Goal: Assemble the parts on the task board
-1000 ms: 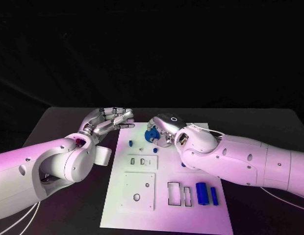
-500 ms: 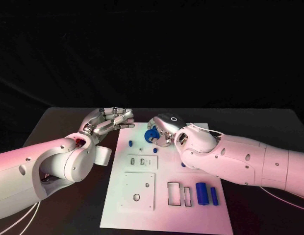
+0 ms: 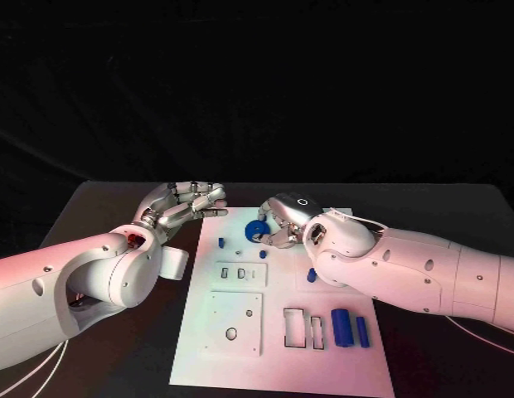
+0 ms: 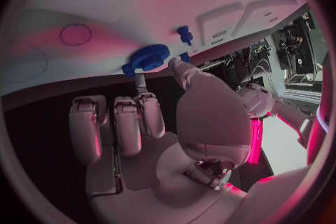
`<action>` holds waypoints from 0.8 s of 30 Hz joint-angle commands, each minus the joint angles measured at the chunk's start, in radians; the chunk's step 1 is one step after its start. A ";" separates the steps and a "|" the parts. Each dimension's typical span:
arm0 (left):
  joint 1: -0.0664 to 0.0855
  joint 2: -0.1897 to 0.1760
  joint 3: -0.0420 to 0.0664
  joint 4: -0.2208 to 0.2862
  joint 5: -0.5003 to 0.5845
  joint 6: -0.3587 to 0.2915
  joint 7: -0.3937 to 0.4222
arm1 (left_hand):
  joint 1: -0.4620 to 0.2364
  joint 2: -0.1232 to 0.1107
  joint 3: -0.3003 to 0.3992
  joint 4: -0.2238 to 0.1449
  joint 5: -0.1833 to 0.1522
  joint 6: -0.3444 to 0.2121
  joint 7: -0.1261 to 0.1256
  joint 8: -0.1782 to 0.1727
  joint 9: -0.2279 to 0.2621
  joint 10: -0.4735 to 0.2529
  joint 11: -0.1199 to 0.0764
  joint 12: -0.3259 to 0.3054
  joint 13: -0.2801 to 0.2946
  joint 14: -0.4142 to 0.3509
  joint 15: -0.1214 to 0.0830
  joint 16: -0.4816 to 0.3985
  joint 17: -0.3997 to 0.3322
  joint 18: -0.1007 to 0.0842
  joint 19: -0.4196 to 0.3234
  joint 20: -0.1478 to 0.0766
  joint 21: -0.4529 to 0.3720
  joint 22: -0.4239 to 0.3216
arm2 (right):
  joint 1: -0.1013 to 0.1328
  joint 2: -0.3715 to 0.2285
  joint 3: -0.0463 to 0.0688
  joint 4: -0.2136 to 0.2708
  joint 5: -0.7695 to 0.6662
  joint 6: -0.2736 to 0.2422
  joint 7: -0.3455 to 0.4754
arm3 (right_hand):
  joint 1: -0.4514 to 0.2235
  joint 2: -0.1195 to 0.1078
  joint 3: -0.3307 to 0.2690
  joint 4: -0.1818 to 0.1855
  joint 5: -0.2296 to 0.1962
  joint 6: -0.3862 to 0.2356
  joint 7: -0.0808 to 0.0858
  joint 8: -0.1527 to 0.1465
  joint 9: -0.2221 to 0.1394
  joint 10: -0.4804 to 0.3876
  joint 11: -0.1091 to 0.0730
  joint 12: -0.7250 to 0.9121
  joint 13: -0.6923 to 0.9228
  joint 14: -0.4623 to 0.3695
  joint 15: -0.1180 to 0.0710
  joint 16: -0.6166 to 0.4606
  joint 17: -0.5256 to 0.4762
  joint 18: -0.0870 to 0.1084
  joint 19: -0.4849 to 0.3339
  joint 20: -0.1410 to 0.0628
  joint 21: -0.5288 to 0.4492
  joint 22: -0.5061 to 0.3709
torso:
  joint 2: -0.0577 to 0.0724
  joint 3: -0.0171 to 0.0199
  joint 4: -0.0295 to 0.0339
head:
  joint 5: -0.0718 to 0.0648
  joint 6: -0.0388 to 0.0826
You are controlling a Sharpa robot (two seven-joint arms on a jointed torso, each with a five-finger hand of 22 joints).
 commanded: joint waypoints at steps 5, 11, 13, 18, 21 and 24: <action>0.002 0.000 0.001 0.000 0.001 0.017 0.006 | 0.002 0.009 0.002 -0.006 -0.004 -0.006 0.019 -0.005 0.001 -0.007 -0.002 -0.004 -0.001 -0.008 0.000 -0.007 0.001 0.016 -0.002 0.008 -0.005 -0.001 | 0.000 -0.054 0.002 0.052 0.056 -0.062 0.016 | 0.015 0.007 0.012 0.012 0.020 0.019 -0.003 0.012 -0.001 0.018 -0.004 0.015 0.121 0.104 -0.002 0.004 0.263 -0.013 0.062 0.000 0.006 0.219 | -0.002 0.0016 -0.0020 | -0.002 0.003; 0.002 -0.002 0.001 -0.007 0.001 0.019 0.007 | 0.002 0.009 0.002 -0.006 -0.004 -0.006 0.019 -0.005 0.001 -0.007 -0.002 -0.004 -0.001 -0.008 0.000 -0.007 0.001 0.016 -0.002 0.008 -0.005 -0.001 | 0.031 -0.174 0.008 0.147 0.190 -0.123 0.077 | 0.078 -0.003 0.041 -0.012 0.014 0.007 0.000 0.006 -0.007 0.016 -0.002 0.013 0.120 0.104 -0.002 0.004 0.263 -0.009 0.052 -0.002 -0.005 0.210 | -0.009 0.0023 -0.0121 | -0.007 0.005; 0.002 -0.003 0.001 -0.010 0.001 0.021 0.007 | 0.002 0.009 0.001 -0.006 -0.004 -0.006 0.019 -0.005 0.001 -0.008 -0.002 -0.004 -0.001 -0.008 0.000 -0.007 0.001 0.016 -0.002 0.008 -0.005 -0.001 | 0.048 -0.224 0.008 0.174 0.272 -0.091 0.116 | 0.095 -0.006 0.049 -0.022 0.003 0.005 0.001 0.005 -0.009 0.014 -0.001 0.010 0.118 0.104 -0.002 0.004 0.263 -0.007 0.045 -0.001 -0.013 0.203 | -0.012 0.0027 -0.0169 | -0.009 0.006; 0.002 -0.001 0.001 -0.023 0.001 0.026 0.011 | 0.002 0.009 0.001 -0.007 -0.005 -0.006 0.019 -0.005 0.001 -0.008 -0.002 -0.004 -0.001 -0.008 0.000 -0.007 0.002 0.016 -0.002 0.008 -0.006 -0.001 | 0.074 -0.336 0.009 0.200 0.443 0.045 0.249 | 0.169 -0.013 0.007 -0.069 -0.036 -0.035 0.005 -0.011 -0.027 -0.015 0.005 -0.014 0.094 0.104 0.007 0.004 0.263 0.007 0.003 0.006 -0.058 0.168 | -0.023 0.0036 -0.0322 | -0.008 0.008; 0.001 0.001 0.001 -0.035 0.001 0.032 0.016 | 0.002 0.009 0.000 -0.007 -0.005 -0.007 0.019 -0.006 0.002 -0.009 -0.002 -0.004 -0.001 -0.008 0.000 -0.008 0.002 0.016 -0.002 0.008 -0.006 -0.001 | 0.080 -0.389 0.008 0.195 0.485 0.098 0.304 | 0.210 -0.007 -0.012 -0.090 -0.028 -0.029 0.001 -0.001 -0.030 -0.017 -0.005 -0.012 0.095 0.104 0.000 0.004 0.263 0.010 -0.005 0.004 -0.066 0.163 | -0.029 0.0071 -0.0395 | -0.006 0.008; 0.001 0.004 0.001 -0.047 0.001 0.036 0.019 | 0.002 0.009 0.000 -0.007 -0.005 -0.007 0.019 -0.006 0.002 -0.009 -0.002 -0.004 -0.001 -0.008 0.000 -0.008 0.002 0.016 -0.002 0.008 -0.006 -0.001 | 0.082 -0.430 0.007 0.183 0.490 0.130 0.342 | 0.223 -0.005 -0.018 -0.097 -0.011 -0.018 -0.005 0.007 -0.031 -0.015 -0.013 -0.008 0.099 0.104 -0.007 0.004 0.263 0.009 -0.003 -0.002 -0.065 0.166 | -0.033 0.0103 -0.0448 | -0.008 0.007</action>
